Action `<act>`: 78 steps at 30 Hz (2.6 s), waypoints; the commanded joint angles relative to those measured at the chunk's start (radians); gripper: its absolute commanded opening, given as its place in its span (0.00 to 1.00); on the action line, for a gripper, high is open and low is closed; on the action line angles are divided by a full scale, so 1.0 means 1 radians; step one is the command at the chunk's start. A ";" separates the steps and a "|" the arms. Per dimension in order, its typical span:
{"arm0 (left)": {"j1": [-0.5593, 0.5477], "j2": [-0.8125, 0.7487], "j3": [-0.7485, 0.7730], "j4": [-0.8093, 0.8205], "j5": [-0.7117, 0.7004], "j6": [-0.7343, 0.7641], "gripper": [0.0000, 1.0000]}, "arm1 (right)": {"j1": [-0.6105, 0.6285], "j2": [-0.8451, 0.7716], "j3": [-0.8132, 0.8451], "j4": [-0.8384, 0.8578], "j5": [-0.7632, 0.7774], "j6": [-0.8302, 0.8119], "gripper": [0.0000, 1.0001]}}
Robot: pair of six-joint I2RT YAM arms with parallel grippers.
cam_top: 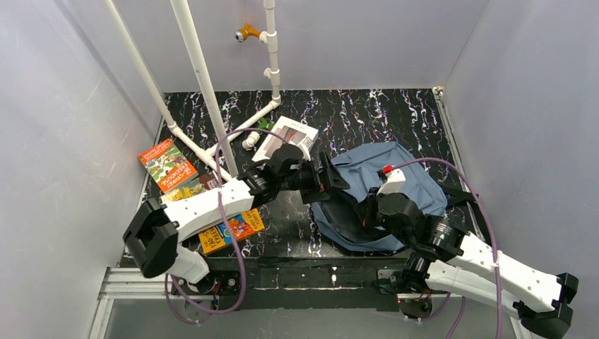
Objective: Pack the student bag
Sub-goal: Adjust the student bag at the center of the board, then pick up the book from the center of the board.
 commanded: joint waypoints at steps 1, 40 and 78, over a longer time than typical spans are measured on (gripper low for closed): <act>-0.003 0.109 0.082 -0.071 0.015 -0.290 0.96 | 0.005 0.005 0.044 0.050 -0.025 -0.051 0.01; -0.103 0.217 0.395 -0.004 0.096 -0.065 0.00 | 0.005 0.065 0.269 -0.186 0.238 -0.091 0.89; -0.017 -0.084 0.204 -0.364 -0.248 0.321 0.82 | -0.182 0.338 0.217 -0.088 0.321 -0.247 0.01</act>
